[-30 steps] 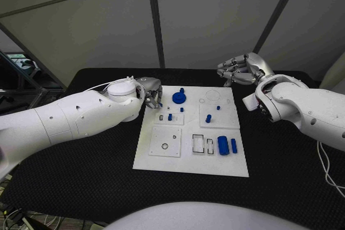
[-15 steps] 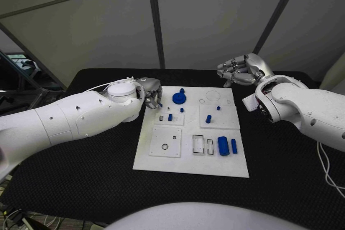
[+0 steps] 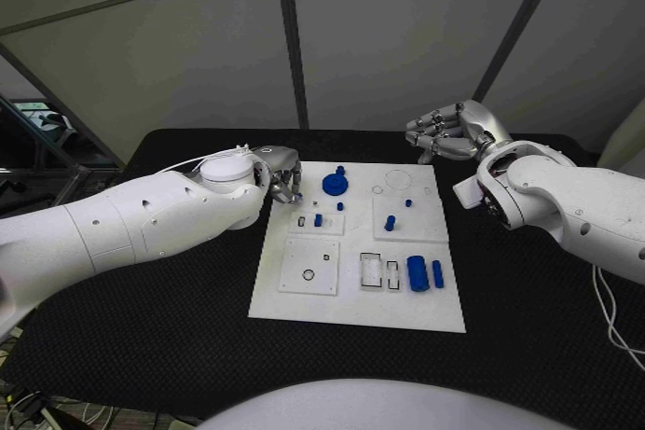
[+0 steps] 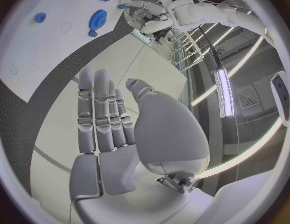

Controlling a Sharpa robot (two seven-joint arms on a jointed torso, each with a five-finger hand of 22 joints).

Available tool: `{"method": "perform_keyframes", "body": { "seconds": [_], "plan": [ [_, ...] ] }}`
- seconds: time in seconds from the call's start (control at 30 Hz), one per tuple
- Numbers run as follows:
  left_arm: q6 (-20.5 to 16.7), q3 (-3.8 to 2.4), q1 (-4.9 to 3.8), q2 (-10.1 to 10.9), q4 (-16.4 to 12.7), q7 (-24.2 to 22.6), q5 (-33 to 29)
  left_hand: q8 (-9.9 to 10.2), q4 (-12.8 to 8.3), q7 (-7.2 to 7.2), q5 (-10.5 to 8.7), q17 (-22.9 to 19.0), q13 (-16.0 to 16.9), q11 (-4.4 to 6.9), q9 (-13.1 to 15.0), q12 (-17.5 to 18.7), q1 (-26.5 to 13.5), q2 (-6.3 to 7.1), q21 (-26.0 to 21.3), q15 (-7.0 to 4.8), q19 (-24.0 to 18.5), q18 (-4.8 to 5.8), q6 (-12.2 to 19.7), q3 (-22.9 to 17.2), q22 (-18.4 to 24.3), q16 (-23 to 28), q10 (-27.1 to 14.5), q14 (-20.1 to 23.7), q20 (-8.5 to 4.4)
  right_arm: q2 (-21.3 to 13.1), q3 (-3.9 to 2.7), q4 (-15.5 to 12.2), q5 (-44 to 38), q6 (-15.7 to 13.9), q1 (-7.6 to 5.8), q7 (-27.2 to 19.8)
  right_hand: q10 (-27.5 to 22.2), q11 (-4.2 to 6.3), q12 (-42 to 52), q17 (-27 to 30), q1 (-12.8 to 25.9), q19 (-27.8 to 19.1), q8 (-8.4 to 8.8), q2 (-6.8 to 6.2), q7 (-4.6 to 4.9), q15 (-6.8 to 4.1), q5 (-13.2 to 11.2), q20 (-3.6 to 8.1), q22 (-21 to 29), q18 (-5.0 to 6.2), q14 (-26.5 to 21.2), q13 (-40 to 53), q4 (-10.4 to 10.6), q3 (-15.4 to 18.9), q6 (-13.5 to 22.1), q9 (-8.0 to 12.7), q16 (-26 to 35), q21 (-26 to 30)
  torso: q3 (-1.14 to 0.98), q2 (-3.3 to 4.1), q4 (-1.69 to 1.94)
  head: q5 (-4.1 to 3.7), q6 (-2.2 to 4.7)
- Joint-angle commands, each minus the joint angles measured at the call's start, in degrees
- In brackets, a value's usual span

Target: Assemble the parts on the task board

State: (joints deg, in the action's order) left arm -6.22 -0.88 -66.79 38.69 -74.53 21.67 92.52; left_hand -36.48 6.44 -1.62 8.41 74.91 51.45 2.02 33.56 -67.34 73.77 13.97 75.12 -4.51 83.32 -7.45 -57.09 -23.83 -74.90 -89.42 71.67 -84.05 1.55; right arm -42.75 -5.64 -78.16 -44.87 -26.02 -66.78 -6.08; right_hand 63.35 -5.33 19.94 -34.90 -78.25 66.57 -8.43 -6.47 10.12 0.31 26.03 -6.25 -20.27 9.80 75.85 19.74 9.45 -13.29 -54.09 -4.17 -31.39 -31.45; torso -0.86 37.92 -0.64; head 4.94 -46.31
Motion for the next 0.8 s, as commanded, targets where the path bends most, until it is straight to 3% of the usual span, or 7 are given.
{"method": "perform_keyframes", "body": {
  "seconds": [0.03,0.8],
  "plan": [
    [-0.79,-0.03,-0.07,0.03,-0.01,0.69,0.40,-0.32,0.56,-0.12,-0.14,14.21,-0.15,-0.07,0.50,0.16,-1.00,0.03,-0.42,-0.44,0.06,3.89,0.75,2.16,-5.84,-0.06,-0.57,-5.66,-0.03,0.03,-0.03,-0.05,0.01,0.25,-0.09,-0.26,-0.32,0.10,0.29,-0.07,0.61,0.15,-0.19,-0.06,-0.04,0.34,0.08,-0.23,0.10,0.64,0.12,-0.07,0.27,0.04,0.52,-0.07,0.32,0.32,-0.02,0.00,-0.02,-0.01,0.05],
    [-1.04,-0.04,-0.07,0.17,0.67,1.45,0.38,-0.32,3.90,-0.28,-0.02,14.08,-0.53,-0.18,2.40,0.36,-0.88,-2.12,-1.18,-0.36,0.01,3.79,1.68,11.09,-5.87,0.04,-1.22,-5.61,0.00,0.02,-0.03,-0.03,0.01,0.40,-0.09,-0.20,-0.32,0.10,0.29,-0.07,0.61,0.15,-0.19,-0.06,-0.04,0.34,0.08,-0.23,0.10,0.64,0.12,-0.07,0.27,0.04,0.52,-0.07,0.32,0.32,-0.02,0.00,-0.02,0.00,0.13]
  ]
}}
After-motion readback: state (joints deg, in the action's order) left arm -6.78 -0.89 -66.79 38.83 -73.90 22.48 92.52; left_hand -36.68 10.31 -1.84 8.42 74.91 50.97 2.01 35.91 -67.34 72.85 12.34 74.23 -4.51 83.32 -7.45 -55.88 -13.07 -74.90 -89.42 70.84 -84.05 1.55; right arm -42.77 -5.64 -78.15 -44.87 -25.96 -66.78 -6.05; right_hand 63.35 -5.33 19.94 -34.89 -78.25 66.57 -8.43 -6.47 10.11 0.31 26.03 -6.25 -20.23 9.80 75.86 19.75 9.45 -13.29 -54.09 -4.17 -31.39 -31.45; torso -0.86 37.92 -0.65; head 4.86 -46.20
